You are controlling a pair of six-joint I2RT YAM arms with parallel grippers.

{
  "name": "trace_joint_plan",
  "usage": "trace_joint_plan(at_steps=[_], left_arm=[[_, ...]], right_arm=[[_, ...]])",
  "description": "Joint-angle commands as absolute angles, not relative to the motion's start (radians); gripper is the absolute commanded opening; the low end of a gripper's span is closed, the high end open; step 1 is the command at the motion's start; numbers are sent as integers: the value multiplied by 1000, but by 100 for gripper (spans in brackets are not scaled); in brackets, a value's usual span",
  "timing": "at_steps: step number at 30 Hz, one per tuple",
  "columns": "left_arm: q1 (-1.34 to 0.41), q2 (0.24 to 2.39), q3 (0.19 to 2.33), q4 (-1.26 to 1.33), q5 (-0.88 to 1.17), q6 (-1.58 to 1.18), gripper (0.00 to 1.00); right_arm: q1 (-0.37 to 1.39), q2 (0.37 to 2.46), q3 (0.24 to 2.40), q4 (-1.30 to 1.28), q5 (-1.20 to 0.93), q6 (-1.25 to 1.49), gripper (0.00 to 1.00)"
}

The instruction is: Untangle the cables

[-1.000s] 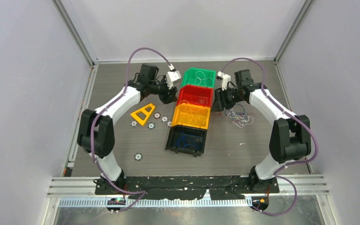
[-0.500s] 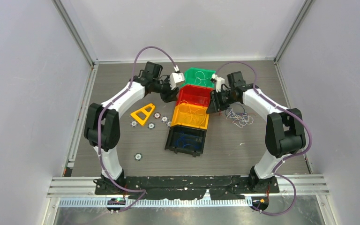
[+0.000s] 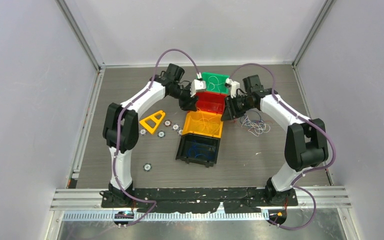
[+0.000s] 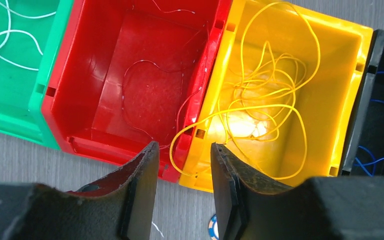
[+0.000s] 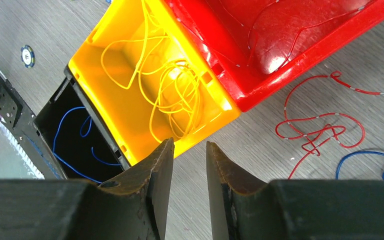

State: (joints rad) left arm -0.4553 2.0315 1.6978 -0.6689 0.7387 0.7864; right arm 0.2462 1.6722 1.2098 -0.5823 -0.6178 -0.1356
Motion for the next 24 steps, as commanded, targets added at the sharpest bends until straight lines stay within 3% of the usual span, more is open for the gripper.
trace_joint_plan(at_steps=[1,7,24], left_arm=[[-434,2041,1750,-731,819,704,44],[-402,2028,1676,-636,820,527,52],[-373,2153,1811,-683,847,381,45]], right_arm=[[252,1576,1260,-605,-622,-184,36],[251,1547,1250,-626,-622,-202,37],[249,1530,1243,-634,-606,-213,37]])
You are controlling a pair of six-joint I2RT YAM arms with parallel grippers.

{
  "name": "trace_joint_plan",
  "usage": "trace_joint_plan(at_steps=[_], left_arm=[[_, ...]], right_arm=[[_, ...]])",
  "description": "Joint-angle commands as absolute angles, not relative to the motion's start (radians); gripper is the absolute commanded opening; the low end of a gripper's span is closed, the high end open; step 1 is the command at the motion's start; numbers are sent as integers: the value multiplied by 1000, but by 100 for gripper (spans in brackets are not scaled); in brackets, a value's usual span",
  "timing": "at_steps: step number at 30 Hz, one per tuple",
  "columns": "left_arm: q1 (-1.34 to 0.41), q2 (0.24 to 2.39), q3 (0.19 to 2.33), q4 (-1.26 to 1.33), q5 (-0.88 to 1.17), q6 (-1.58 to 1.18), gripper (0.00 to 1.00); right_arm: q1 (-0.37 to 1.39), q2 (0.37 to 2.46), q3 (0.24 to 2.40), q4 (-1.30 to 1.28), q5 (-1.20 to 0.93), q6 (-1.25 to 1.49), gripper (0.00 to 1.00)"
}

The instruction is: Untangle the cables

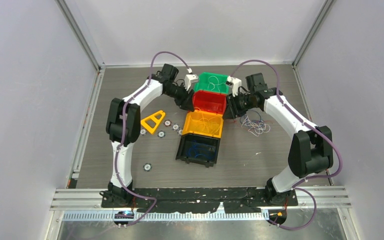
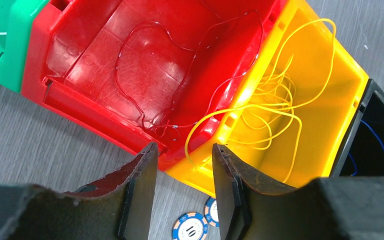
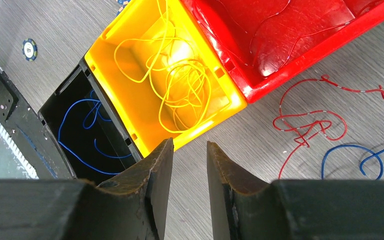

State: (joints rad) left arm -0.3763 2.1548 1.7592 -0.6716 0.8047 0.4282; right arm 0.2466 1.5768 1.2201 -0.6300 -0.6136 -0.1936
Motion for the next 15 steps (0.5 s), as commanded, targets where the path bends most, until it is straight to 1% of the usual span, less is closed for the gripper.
trace_joint_plan(at_steps=[1,5,9,12,15], left_arm=[[-374,2157,1814,-685,862,367,43],[-394,2157,1791,-701,875,356,35],[-403,2124,1729,-670,875,364,32],[-403,2094,1691,-634,860,370,22],[-403,2053,1652,-584,850,370,9]], right_arm=[[247,1531,1244,-634,-604,-213,37],[243,1534,1246,-634,-597,-212,37],[237,1537,1247,-634,-597,-210,37],[236,1538,1249,-634,-599,-209,37],[236,1542,1251,-634,-604,-207,37]])
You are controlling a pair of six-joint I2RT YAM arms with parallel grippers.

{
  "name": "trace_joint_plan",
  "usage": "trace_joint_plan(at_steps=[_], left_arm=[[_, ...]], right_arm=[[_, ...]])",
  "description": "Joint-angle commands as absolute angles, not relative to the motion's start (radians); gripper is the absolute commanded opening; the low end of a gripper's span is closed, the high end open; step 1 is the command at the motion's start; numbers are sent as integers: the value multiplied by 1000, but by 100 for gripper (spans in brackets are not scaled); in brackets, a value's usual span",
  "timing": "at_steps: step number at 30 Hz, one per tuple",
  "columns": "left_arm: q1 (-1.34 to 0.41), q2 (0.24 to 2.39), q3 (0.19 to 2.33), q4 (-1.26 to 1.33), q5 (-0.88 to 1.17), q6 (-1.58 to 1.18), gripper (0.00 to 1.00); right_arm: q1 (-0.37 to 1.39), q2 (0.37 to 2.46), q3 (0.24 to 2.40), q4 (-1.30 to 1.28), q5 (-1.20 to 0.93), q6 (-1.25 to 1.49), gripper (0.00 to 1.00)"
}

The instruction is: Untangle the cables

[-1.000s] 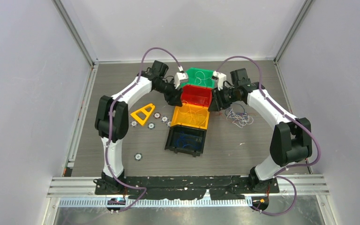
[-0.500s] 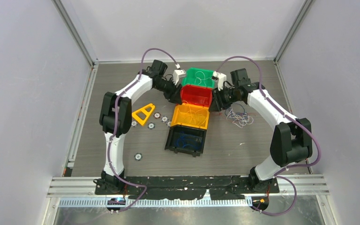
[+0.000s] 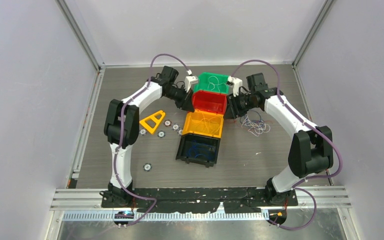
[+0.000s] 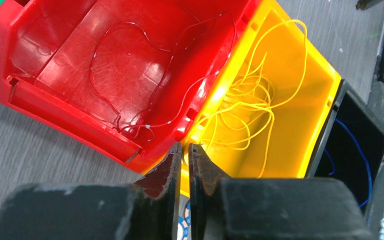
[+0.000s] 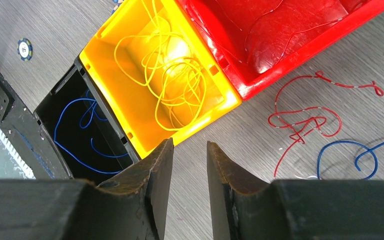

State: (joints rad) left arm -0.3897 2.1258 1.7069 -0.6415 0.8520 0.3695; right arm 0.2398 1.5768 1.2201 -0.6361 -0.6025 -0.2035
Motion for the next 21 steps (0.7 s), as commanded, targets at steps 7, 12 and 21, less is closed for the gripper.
trace_joint_plan(at_steps=[7,12,21], left_arm=[[-436,1959,1568,-528,853,382,0],[-497,1948,1522,-520,771,357,0],[-545,1981,1480,-524,596,294,0]], right_arm=[[237,1545,1256,-634,-617,-207,37],[237,1544,1253,-632,-628,-210,37],[236,1528,1219,-627,-638,-223,36]])
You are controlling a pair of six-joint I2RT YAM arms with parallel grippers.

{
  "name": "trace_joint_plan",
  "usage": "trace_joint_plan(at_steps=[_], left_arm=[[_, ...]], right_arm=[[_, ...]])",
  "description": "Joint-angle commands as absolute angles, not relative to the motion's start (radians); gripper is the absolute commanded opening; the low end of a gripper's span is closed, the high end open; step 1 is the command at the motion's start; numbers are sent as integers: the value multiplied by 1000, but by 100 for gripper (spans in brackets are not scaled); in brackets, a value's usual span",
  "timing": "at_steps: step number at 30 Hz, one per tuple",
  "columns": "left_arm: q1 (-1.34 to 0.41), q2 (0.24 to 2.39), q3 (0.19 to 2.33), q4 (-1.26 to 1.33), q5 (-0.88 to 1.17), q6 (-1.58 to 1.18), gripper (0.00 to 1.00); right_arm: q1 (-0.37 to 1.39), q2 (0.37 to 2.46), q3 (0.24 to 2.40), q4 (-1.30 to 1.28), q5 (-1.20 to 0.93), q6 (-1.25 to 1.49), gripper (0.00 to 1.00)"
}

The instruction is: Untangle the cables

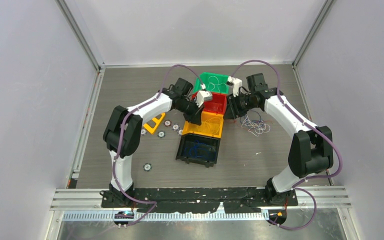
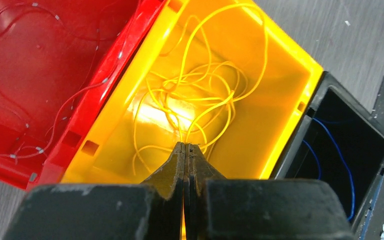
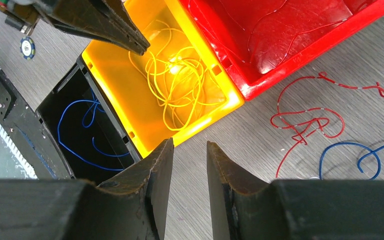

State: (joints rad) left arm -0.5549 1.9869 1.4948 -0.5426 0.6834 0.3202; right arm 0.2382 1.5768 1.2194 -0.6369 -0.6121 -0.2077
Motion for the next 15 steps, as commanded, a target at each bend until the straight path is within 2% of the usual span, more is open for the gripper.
trace_joint_plan(at_steps=[1,4,8,11,15], left_arm=[[-545,1979,1474,-524,582,299,0],[-532,1960,1467,-521,575,306,1],[-509,1906,1444,-499,600,299,27],[-493,1847,1410,-473,608,295,50],[-475,1725,1334,-409,693,306,66]], right_arm=[[237,1531,1215,-622,-638,-221,36],[245,1546,1215,-617,-630,-217,36],[253,1555,1222,-607,-624,-216,36],[255,1554,1230,-612,-617,-229,35],[246,1536,1245,-650,-600,-269,36]])
